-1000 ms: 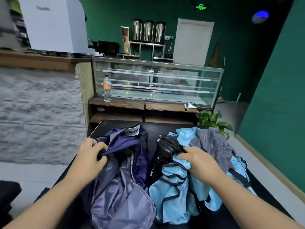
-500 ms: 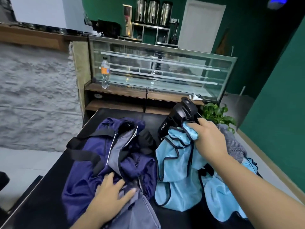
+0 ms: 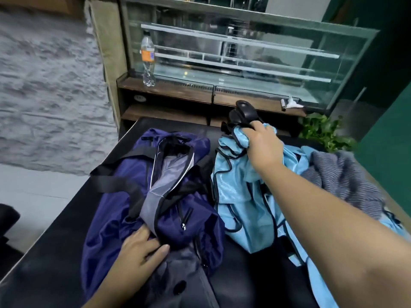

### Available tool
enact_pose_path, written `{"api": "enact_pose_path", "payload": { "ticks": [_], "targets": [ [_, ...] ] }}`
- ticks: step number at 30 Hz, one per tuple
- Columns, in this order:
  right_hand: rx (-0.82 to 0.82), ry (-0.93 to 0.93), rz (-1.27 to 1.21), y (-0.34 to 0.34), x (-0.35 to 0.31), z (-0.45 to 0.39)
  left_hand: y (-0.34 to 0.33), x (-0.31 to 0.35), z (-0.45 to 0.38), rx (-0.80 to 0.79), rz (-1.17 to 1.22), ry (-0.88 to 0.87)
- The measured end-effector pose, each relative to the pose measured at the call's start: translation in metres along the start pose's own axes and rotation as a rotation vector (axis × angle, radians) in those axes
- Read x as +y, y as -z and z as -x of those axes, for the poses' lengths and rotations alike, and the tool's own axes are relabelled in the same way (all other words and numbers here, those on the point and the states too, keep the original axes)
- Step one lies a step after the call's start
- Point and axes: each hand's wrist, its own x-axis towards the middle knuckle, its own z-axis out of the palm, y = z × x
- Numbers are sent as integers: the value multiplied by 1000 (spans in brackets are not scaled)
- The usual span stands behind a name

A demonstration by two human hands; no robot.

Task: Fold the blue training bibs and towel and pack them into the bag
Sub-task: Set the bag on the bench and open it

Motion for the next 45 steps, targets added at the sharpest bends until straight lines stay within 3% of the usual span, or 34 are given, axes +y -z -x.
{"api": "enact_pose_path", "payload": {
  "ticks": [8,13,16,19,21,24,28,30,33,35,41,45],
  "targets": [
    [-215,45,32,-44,-1,-15,-2,-4,0,108,143,5],
    [-191,-32,-247,-34,14,6,-2,-5,0,97,145,0],
    [-199,103,-57,-17,24,38,0,-1,0,88,180,24],
    [-428,275,136,-17,37,89,3,7,0,79,251,71],
    [-637,256,141,-18,41,129,3,12,-3,74,361,147],
    [-804,156,70,-6,44,164,9,24,-3,50,413,293],
    [-972,55,-14,32,32,163,29,45,12,-103,-7,227],
    [-954,70,-18,49,13,164,38,56,19,-181,-95,202],
    [-691,118,-164,73,-27,169,49,80,28,-275,-142,279],
    [-580,61,-360,82,-56,171,50,90,40,-301,-193,243],
    [-743,-221,-632,77,-103,191,52,131,72,-382,-229,141],
    [-595,-202,-761,79,-98,195,64,149,73,-438,-68,57]
  ]
}}
